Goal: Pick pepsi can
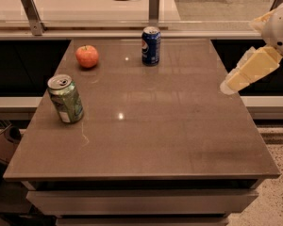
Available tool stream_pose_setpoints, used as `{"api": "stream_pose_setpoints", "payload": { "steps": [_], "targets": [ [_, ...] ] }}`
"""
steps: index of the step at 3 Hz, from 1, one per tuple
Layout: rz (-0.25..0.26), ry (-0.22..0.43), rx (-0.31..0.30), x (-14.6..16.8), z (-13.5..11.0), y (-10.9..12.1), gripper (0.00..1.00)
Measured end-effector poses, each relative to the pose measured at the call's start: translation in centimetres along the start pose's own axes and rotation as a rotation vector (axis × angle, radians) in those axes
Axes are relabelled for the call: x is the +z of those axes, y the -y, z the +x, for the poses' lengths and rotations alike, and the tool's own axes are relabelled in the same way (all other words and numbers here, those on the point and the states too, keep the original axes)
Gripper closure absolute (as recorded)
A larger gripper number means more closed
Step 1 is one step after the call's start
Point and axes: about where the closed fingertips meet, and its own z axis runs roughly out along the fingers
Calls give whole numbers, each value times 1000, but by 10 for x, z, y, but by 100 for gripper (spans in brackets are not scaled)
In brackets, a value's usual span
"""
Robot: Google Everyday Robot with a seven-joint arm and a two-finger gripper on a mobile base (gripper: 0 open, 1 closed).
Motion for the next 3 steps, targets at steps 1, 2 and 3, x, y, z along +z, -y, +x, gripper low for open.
{"api": "stream_pose_setpoints", "payload": {
  "steps": [1,2,3],
  "targets": [
    [21,154,56,28,-18,12,0],
    [9,273,100,57,-35,19,0],
    [-11,340,151,83,-44,23,0]
  ]
}}
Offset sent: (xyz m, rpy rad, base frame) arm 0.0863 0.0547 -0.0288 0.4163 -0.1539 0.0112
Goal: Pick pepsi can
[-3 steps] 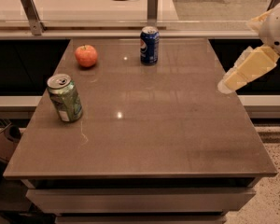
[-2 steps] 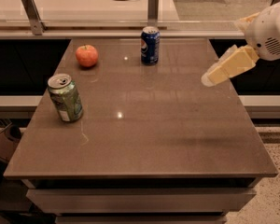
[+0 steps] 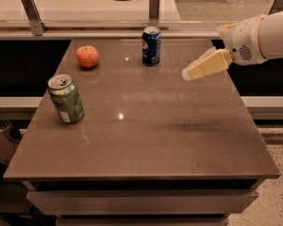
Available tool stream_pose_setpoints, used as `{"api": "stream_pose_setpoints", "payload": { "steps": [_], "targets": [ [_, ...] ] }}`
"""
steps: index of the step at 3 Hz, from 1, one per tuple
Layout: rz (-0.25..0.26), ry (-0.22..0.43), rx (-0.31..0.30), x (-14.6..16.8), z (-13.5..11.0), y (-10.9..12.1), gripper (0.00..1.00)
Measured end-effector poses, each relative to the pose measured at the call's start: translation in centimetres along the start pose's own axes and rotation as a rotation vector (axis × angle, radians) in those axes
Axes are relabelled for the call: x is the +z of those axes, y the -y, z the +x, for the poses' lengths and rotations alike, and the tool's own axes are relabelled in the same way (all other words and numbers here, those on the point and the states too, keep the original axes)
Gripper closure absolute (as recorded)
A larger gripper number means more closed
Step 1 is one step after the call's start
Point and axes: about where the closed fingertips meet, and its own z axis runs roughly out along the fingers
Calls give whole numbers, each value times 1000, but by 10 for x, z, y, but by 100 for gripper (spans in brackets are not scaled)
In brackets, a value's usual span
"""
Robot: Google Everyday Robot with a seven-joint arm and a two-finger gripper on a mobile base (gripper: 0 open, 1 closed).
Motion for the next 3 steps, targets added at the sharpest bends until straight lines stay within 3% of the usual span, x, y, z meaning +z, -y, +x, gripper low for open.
{"api": "stream_pose_setpoints", "payload": {
  "steps": [2,3],
  "targets": [
    [5,38,13,16,-1,5,0],
    [-2,88,13,49,-11,13,0]
  ]
}}
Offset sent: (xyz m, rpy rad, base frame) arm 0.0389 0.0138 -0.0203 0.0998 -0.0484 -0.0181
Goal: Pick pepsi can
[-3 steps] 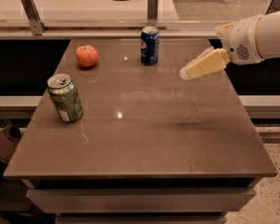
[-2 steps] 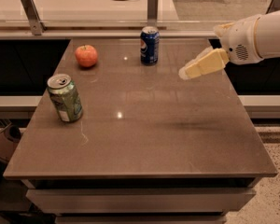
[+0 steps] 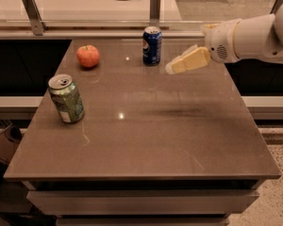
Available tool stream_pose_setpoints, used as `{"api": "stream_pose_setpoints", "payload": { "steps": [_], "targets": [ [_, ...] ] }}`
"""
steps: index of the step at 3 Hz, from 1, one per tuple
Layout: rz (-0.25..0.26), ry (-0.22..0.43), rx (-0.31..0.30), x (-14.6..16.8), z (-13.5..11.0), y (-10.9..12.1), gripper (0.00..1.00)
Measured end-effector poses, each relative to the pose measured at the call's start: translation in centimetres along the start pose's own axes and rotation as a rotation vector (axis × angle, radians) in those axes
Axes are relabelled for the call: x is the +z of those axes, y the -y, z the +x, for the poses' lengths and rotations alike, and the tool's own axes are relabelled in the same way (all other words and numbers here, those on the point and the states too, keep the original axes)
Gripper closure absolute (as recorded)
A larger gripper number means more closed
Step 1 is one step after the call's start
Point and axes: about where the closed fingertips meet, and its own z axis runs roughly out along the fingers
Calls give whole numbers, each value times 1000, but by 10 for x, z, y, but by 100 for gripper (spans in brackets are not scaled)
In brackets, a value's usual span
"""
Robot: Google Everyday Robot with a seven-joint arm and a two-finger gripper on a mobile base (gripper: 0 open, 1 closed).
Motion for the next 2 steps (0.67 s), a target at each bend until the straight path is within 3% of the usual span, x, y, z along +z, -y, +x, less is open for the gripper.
{"api": "stream_pose_setpoints", "payload": {
  "steps": [2],
  "targets": [
    [-5,103,19,64,-13,22,0]
  ]
}}
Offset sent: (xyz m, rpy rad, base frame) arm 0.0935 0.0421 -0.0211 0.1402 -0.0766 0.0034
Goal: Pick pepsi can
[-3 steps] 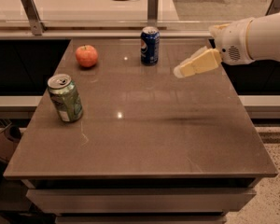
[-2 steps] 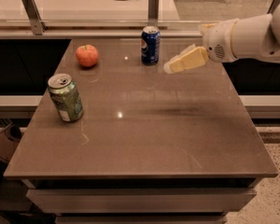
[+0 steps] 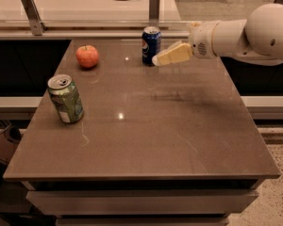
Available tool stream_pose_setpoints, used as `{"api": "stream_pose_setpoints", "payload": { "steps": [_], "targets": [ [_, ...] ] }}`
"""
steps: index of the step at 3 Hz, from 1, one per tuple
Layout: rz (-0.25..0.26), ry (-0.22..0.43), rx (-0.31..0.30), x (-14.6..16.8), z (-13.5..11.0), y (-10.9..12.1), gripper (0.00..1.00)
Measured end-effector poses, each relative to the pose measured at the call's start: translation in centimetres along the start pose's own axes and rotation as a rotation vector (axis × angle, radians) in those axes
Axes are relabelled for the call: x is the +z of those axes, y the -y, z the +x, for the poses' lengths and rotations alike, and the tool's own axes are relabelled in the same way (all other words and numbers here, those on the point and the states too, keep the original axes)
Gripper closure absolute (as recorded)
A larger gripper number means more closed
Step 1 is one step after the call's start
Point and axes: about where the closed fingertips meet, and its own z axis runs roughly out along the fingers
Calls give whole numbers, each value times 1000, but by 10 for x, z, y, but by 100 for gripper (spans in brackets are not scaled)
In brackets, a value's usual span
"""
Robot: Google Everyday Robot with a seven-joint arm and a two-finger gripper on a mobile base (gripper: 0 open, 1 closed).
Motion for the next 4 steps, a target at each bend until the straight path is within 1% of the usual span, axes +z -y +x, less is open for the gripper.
{"api": "stream_pose_setpoints", "payload": {
  "steps": [1,2,3,4],
  "targets": [
    [6,40,36,23,3,15,0],
    [9,69,76,40,8,29,0],
    [6,96,107,55,13,38,0],
    [-2,122,128,69,14,42,0]
  ]
}}
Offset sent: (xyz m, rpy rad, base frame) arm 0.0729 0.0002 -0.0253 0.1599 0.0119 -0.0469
